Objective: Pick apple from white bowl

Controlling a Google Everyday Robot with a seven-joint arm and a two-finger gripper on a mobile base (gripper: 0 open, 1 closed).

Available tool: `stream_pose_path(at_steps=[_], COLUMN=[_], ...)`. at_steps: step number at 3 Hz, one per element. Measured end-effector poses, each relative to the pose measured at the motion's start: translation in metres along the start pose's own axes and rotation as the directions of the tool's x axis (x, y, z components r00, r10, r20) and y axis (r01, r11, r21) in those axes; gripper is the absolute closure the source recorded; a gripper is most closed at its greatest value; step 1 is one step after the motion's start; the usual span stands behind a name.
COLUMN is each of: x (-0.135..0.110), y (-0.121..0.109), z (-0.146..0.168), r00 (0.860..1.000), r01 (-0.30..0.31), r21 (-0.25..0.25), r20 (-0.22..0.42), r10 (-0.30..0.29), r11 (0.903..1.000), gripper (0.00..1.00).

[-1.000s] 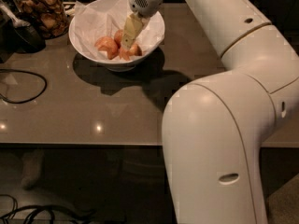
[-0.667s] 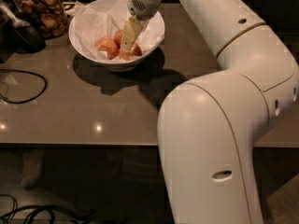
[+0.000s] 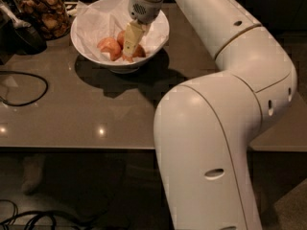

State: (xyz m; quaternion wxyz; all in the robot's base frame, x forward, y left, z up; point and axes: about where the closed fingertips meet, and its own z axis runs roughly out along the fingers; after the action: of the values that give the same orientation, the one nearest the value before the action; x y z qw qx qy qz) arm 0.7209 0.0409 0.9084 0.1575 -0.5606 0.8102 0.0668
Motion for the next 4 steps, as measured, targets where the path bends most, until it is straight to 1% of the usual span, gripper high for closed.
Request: stream_pose_path(at_steps=[2, 4], x=[0.0, 0.013], y=[-0.003, -0.007], z=[0.009, 0.021], r00=[1.0, 0.999], r01=[0.001, -0.036], r21=[-0.009, -0.041], r20=[-0.011, -0.006], r10=[-0.001, 0.036], r11=[1.0, 0.9985], gripper=[0.32, 0.32])
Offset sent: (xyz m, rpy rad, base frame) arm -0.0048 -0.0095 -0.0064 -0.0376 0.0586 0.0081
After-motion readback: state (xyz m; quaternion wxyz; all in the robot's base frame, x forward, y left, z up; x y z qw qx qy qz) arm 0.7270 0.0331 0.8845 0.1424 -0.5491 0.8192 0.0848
